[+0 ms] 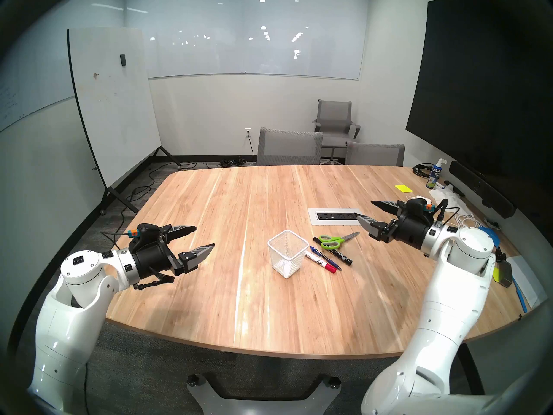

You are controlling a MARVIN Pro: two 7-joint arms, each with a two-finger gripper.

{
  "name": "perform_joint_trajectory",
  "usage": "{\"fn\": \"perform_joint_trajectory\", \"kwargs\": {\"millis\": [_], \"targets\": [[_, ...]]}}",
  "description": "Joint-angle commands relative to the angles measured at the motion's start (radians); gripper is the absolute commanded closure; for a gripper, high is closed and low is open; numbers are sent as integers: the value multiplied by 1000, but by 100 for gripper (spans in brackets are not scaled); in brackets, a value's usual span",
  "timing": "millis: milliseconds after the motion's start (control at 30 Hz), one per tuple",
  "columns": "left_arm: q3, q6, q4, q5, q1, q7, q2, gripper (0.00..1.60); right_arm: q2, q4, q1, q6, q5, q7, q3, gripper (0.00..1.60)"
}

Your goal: Place the pen, the marker, and the scissors into the pen holder

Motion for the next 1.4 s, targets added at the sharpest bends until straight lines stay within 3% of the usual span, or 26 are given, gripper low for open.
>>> {"fn": "perform_joint_trajectory", "kwargs": {"millis": [0, 300, 667, 1367], "targets": [[-1, -1, -14, 0, -1, 0, 1, 0, -1, -13, 9, -1, 7, 1, 1, 0], [-1, -1, -14, 0, -1, 0, 1, 0, 0, -46, -4, 15, -10, 9, -13, 0], [-1, -1, -14, 0, -1, 0, 1, 0, -5, -63, -36, -20, -41, 6, -35, 0], [-1, -1, -14, 0, -1, 0, 0, 0, 6, -28, -52, -44, -97, 4, -46, 0]]}}
